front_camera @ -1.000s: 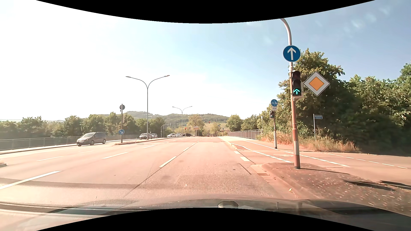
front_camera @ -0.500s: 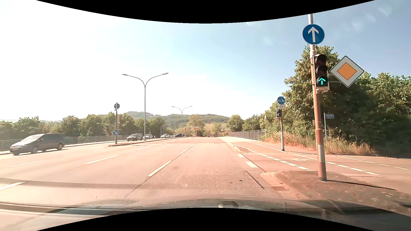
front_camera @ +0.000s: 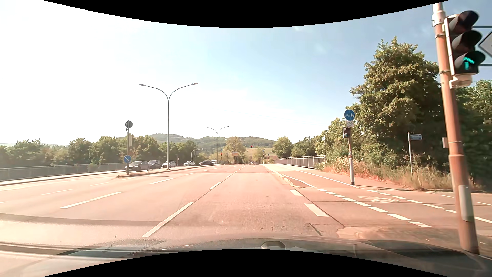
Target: Follow the waypoints while adhering to traffic rules and regulations
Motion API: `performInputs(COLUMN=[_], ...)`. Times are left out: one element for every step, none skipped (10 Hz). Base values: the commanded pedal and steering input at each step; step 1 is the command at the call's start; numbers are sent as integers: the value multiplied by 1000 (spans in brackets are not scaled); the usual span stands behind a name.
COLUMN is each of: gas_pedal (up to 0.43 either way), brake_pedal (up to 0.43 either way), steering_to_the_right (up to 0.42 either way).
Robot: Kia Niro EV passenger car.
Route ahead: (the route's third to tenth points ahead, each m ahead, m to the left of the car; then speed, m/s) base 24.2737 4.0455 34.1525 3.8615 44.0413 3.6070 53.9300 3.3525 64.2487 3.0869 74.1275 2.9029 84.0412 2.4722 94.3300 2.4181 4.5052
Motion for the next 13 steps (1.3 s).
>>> performInputs(gas_pedal=[429,429,429,429,421,398,378,370,370,370,331,311,299], brake_pedal=[0,0,0,0,0,0,0,0,0,0,0,0,0], steering_to_the_right=[-4,-4,-4,-2,0,0,1,1,0,1,1,1,-1])
